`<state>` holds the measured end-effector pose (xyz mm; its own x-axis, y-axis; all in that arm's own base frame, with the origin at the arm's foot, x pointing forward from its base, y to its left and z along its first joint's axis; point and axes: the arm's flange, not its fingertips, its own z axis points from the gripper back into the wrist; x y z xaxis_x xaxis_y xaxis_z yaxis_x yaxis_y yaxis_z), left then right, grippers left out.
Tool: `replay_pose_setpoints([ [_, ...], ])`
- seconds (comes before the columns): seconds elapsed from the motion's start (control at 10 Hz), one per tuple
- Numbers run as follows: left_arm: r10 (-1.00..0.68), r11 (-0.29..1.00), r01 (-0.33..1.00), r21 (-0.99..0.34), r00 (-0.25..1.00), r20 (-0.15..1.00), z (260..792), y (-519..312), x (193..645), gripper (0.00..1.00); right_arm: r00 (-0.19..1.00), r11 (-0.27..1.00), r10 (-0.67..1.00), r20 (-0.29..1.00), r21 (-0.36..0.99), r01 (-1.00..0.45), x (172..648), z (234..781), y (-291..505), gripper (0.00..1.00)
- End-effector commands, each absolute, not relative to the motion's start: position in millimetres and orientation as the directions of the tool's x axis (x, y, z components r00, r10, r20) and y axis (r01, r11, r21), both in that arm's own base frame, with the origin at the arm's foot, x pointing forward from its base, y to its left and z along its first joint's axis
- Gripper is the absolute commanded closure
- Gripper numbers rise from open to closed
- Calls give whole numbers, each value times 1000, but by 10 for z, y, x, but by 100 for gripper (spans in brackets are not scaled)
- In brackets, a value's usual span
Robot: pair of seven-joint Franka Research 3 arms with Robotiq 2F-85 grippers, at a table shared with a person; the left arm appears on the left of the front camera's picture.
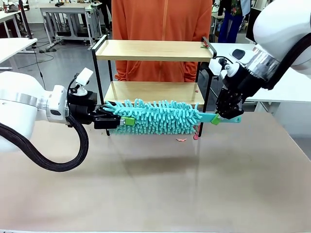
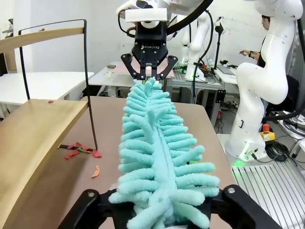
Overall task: Clean the shelf.
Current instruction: Hand the Duster back to the human.
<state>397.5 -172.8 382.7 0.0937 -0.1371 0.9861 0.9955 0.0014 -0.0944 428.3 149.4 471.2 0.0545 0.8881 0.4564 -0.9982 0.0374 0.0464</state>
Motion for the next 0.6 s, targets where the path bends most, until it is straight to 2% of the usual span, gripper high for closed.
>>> replay_pose_setpoints([
  [0.0, -118, -24, 995, -96, 92, 989, 3841, -1767, 3919, 97, 40, 29, 888, 458, 32, -999, 4274, 4757, 1496, 87],
  [0.1, -120, -22, 995, -93, 90, 989, 3842, -1751, 3918, 100, 40, 29, 888, 458, 32, -999, 4274, 4757, 1496, 87],
  [0.3, -106, -10, 993, -120, 118, 987, 3819, -1705, 3934, 100, 40, 29, 888, 458, 32, -999, 4274, 4757, 1496, 87],
  [0.5, -177, -23, 978, -207, 199, 964, 3718, -1705, 4010, 100, 40, 29, 888, 458, 32, -999, 4274, 4757, 1496, 87],
])
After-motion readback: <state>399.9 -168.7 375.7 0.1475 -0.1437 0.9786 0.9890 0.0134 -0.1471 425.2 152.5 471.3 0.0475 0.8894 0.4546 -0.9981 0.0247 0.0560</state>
